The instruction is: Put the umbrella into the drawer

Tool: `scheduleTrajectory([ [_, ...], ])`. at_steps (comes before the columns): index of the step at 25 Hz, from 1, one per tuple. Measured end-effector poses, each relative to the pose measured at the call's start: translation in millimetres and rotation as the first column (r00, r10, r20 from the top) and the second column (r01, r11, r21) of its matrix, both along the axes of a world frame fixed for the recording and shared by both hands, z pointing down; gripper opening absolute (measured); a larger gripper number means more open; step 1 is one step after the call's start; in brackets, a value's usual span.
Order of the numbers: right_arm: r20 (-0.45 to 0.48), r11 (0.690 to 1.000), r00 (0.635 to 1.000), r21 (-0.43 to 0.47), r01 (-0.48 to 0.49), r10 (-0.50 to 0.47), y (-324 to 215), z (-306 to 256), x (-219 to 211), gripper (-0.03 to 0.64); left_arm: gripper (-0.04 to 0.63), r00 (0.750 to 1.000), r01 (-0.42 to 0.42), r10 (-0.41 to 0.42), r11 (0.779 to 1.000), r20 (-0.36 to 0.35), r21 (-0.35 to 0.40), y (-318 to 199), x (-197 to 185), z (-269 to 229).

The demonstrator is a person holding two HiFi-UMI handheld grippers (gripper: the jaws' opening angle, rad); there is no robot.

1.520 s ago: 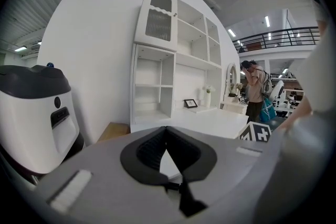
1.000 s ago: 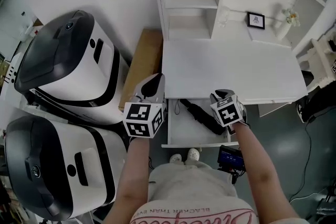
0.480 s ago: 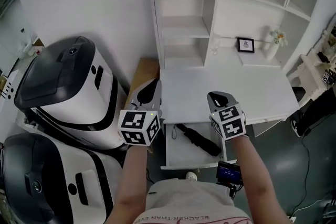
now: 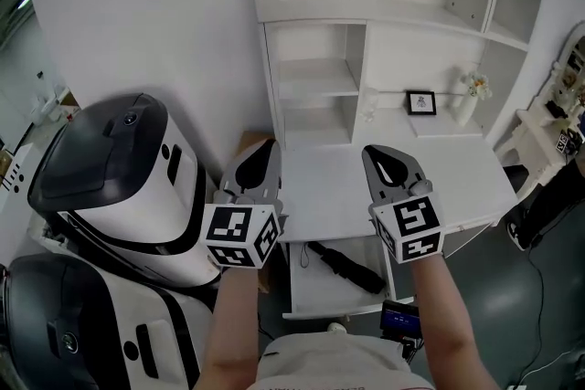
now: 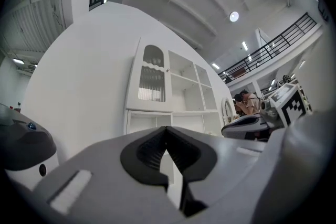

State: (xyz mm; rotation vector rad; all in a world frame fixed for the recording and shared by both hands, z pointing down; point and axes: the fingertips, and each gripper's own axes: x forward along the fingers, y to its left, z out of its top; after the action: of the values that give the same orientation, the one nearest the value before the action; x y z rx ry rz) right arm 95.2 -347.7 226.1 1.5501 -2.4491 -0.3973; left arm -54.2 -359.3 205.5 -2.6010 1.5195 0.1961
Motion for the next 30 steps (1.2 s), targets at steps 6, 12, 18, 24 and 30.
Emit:
scheduleTrajectory([
  [6,0.057,0.994,0.998,0.107,-0.026,0.02,9,-47,11,0.008,0.009,1.0,-0.005,0.005,0.998,0.009,0.062,2,4,-23],
  [12,0.094,0.987,0.995,0.149,-0.058,0.045,15,-76,25,0.006,0.009,0.997,0.034,-0.041,0.994,0.064,0.109,-3,0,-37],
  [18,0.136,0.985,0.988,0.141,-0.095,0.075,17,-85,43,0.006,0.009,0.99,0.073,-0.089,0.987,0.107,0.143,-6,-5,-49],
  [24,0.136,0.983,0.986,0.143,-0.112,0.092,18,-90,53,0.006,0.009,0.99,0.089,-0.103,0.985,0.097,0.145,-7,-10,-53],
  [30,0.126,0.983,0.987,0.142,-0.113,0.095,18,-92,57,0.006,0.009,0.988,0.101,-0.116,0.985,0.101,0.142,-5,-16,-53],
])
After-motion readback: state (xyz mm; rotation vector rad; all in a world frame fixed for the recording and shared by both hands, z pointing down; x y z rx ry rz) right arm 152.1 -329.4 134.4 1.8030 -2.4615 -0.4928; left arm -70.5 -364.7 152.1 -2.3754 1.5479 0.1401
